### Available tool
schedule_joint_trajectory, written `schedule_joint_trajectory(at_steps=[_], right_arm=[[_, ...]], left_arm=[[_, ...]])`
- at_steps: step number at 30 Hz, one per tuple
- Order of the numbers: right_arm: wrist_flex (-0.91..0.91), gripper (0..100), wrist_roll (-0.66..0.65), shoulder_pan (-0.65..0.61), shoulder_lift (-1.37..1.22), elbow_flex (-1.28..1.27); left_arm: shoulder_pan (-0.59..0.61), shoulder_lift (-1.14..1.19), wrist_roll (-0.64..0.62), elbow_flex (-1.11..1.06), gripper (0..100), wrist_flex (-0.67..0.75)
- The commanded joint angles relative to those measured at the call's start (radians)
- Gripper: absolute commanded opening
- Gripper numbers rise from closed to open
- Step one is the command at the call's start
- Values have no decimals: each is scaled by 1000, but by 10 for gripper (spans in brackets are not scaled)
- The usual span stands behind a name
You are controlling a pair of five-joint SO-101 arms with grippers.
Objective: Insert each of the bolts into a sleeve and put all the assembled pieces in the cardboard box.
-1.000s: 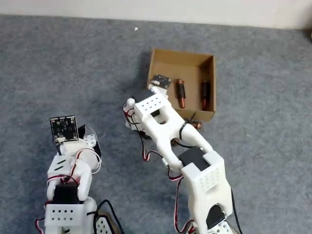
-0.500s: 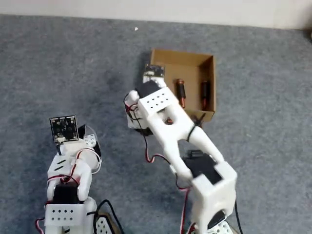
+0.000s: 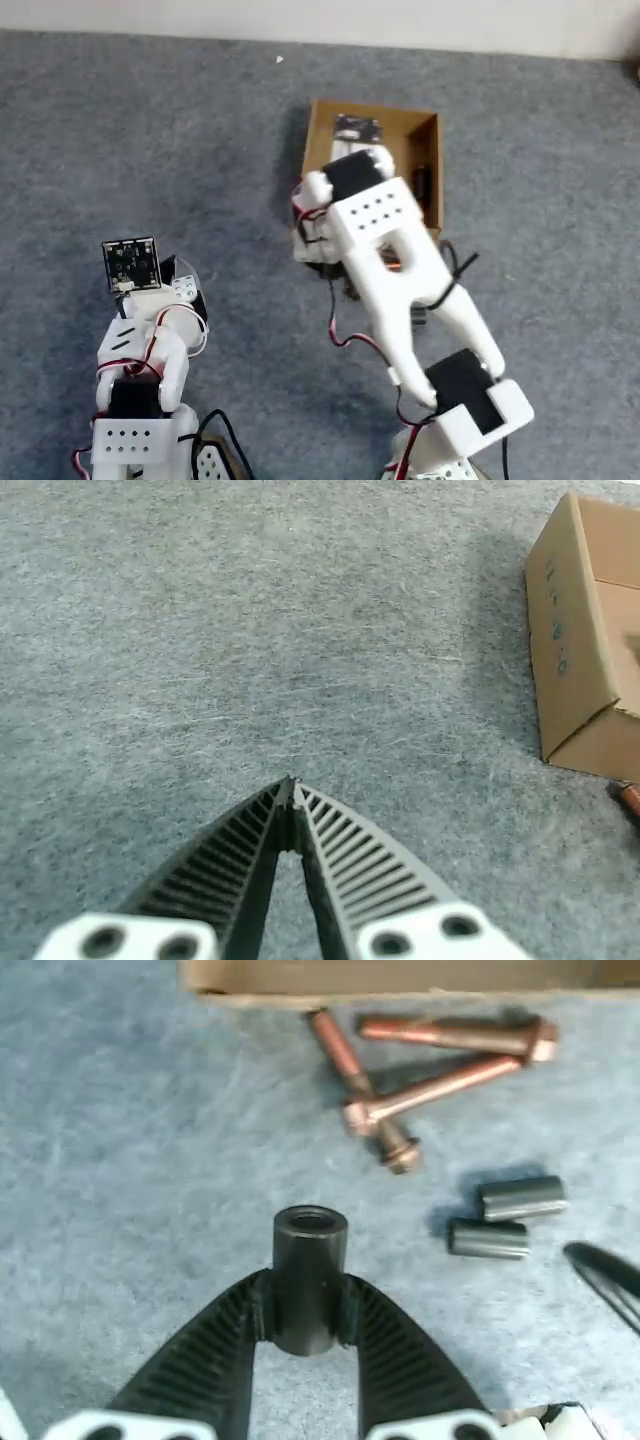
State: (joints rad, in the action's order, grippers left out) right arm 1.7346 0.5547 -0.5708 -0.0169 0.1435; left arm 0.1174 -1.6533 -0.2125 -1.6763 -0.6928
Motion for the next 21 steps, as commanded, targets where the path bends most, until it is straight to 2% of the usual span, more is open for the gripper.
schedule_joint_trajectory(at_steps=[1,6,15,21], right_arm=[[18,4,-28,67,102,-31],[-16,4,-150,79,246,-228],[-329,4,-161,297,483,-653],[-489,4,-196,317,645,-854]], left_arm=[[8,-7,14,-27,6,26],[8,-7,14,-27,6,26],[-35,-7,9,-27,5,23],[-33,-7,17,-15,7,23]])
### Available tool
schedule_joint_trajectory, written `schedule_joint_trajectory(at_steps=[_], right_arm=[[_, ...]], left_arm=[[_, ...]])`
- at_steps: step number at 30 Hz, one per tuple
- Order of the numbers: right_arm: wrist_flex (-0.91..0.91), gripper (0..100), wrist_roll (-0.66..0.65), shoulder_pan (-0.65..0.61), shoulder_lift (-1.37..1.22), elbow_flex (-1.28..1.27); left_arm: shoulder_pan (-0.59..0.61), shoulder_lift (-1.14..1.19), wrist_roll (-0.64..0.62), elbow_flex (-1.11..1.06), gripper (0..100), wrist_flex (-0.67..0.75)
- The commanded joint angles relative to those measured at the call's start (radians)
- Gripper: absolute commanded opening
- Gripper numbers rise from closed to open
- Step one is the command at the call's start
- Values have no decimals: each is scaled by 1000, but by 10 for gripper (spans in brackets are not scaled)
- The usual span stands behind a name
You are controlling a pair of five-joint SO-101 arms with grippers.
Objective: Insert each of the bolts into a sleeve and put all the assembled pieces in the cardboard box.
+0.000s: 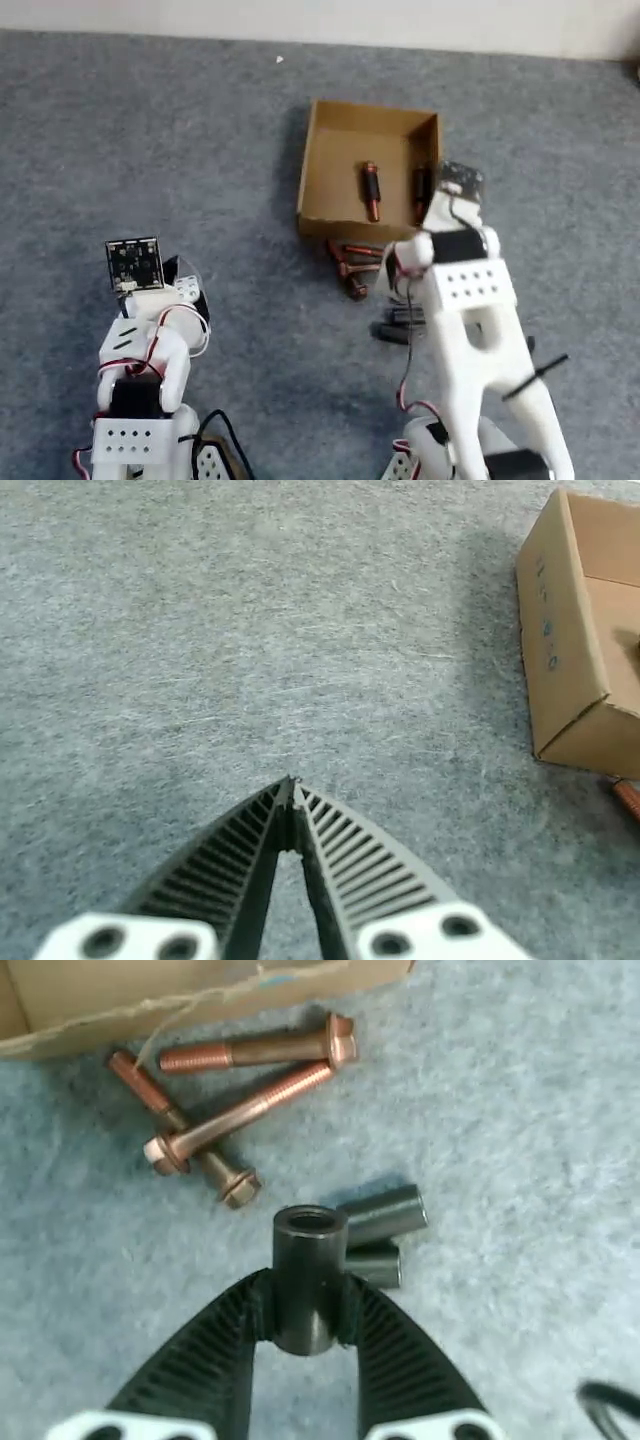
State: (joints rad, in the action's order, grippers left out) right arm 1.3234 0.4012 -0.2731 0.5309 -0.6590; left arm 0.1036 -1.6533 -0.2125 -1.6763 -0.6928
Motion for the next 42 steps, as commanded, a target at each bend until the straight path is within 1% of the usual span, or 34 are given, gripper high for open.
schedule_joint_trajectory(at_steps=[1,3,5,6,9,12,15,17,19,21,24,28,29,32,35,38,42], right_arm=[[-94,4,-83,19,125,-79],[-124,4,-164,36,182,-128],[-173,4,-183,76,245,-176],[-199,4,-184,108,275,-202],[-280,5,-189,179,355,-288],[-381,5,-190,186,403,-389],[-479,5,-190,189,427,-456],[-507,5,-190,191,433,-473],[-509,5,-186,206,435,-476],[-510,5,-184,237,437,-475],[-510,5,-184,291,437,-472],[-512,5,-184,315,437,-472],[-512,5,-184,315,437,-472],[-512,5,-184,328,437,-472],[-512,5,-184,348,437,-472],[-512,5,-183,354,437,-472],[-512,5,-183,354,437,-472]], left_arm=[[-21,-7,41,-12,7,23],[-21,-7,150,4,7,21],[-24,-7,250,21,6,21],[-25,-5,265,39,6,8],[-28,-1,259,154,7,-130],[-58,5,259,308,8,-281],[-179,5,275,443,8,-399],[-265,8,299,509,8,-445],[-315,31,298,561,8,-466],[-335,111,298,605,8,-466],[-354,312,298,661,17,-462],[-410,602,296,756,115,-462],[-420,668,282,782,136,-462],[-446,845,189,874,183,-460],[-489,990,130,952,200,-431],[-539,1118,49,993,200,-359],[-607,1260,-135,1006,200,-229]])
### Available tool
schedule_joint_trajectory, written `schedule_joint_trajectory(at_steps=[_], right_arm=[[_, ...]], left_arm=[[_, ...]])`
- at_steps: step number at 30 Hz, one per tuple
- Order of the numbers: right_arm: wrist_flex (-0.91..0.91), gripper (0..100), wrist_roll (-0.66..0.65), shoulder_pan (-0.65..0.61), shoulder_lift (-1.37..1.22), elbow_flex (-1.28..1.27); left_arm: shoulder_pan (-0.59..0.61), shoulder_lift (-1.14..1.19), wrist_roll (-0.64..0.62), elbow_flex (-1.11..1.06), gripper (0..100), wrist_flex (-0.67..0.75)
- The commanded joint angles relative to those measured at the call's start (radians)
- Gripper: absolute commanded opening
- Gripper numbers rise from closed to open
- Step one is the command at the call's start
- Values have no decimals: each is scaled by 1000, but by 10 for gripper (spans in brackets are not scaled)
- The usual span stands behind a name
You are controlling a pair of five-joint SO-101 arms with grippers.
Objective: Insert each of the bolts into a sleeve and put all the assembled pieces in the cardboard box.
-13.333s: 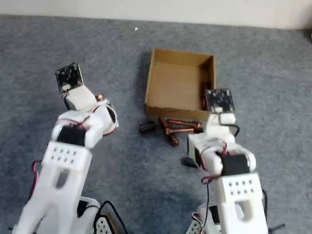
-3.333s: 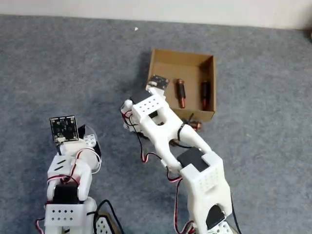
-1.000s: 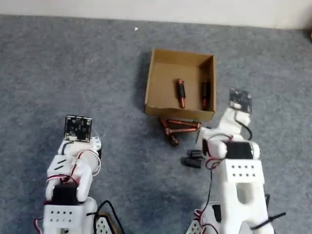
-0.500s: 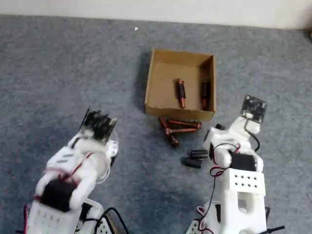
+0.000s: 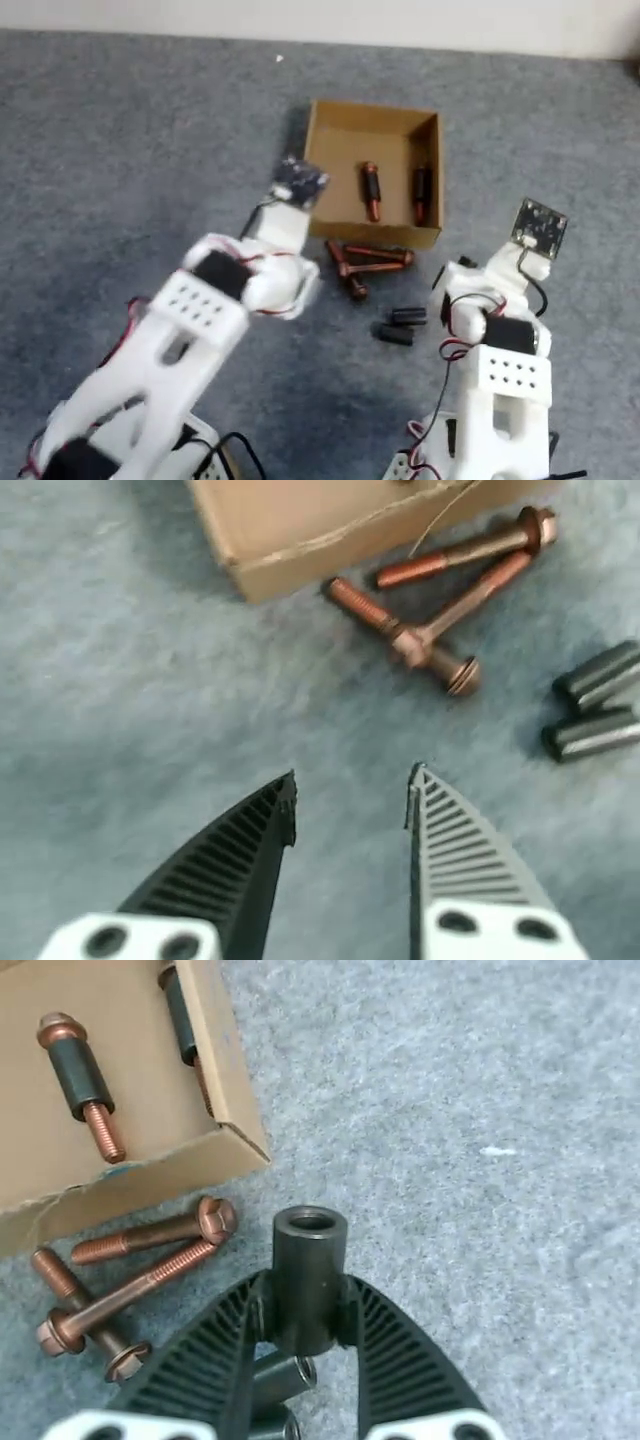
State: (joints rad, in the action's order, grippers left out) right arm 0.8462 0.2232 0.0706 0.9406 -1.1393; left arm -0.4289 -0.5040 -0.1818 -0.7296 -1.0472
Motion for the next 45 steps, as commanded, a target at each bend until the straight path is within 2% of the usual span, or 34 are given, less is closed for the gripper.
schedule_joint_trajectory(at_steps=[1,4,9,19,29,39,42,45], right_arm=[[-35,5,-5,10,27,8],[-35,5,-5,16,27,8],[-35,5,-5,19,27,8],[-35,5,-5,19,27,8],[-35,5,-5,21,27,8],[-35,5,-8,21,27,5],[-35,5,-9,21,27,5],[-35,5,-11,21,27,5]], left_arm=[[-84,142,-210,59,200,158],[-97,211,-288,59,200,242],[-99,257,-288,59,200,331],[-108,268,32,59,200,462],[-180,302,172,73,200,459],[-179,638,206,289,199,453],[-180,696,261,337,196,390],[-173,739,261,403,178,290]])
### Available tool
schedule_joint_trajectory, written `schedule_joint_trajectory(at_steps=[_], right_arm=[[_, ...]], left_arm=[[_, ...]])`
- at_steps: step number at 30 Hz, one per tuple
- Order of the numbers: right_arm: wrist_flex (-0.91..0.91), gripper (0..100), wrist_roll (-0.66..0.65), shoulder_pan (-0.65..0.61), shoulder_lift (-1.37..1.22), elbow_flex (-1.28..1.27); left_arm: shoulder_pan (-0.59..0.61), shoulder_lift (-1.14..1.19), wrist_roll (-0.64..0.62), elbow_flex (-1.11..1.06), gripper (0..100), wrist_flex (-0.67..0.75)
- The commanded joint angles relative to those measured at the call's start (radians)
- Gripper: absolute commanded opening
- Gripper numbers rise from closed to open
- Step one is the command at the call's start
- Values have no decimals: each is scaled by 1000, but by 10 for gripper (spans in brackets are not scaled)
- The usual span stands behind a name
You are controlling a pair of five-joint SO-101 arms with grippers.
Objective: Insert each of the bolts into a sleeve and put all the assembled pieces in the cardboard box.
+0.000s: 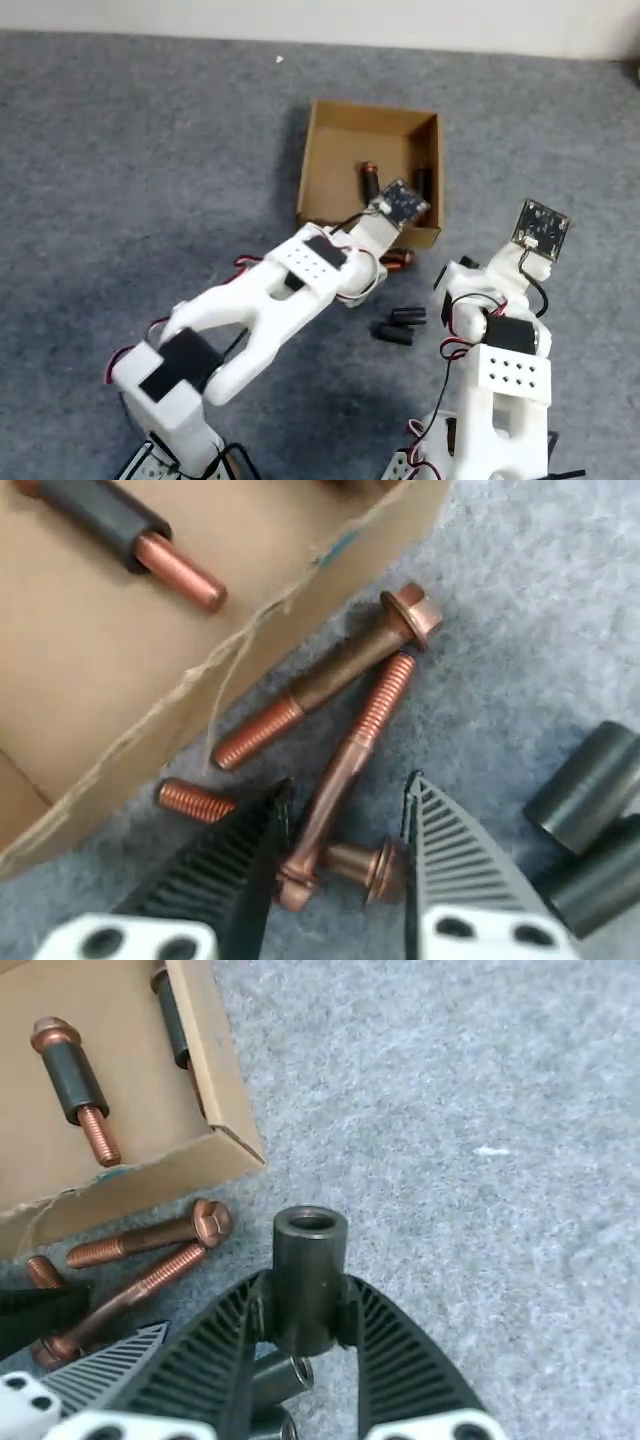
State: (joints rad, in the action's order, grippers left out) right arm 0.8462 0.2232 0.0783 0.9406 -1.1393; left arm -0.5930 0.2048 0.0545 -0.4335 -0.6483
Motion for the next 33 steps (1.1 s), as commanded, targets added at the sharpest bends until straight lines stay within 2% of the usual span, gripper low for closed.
schedule_joint_trajectory(at_steps=[1,4,5,10,14,18,24,28,33], right_arm=[[-35,5,-11,13,27,5],[-35,5,-11,13,27,5],[-35,5,-11,13,27,5],[-35,5,-11,13,27,2],[-35,5,-11,13,27,2],[-35,5,-11,13,27,2],[-35,5,-11,13,27,2],[-35,5,-11,13,27,2],[-35,5,-11,13,27,1]], left_arm=[[-8,38,25,120,150,-132],[-8,41,28,133,9,-155],[-10,38,26,130,2,-160],[-8,-82,12,94,6,-238],[-8,-277,-51,-7,6,-255],[-7,-493,-54,-120,6,-255],[79,-783,-69,-231,6,-255],[166,-908,-292,-277,6,-255],[295,-995,-434,-354,6,-247]])
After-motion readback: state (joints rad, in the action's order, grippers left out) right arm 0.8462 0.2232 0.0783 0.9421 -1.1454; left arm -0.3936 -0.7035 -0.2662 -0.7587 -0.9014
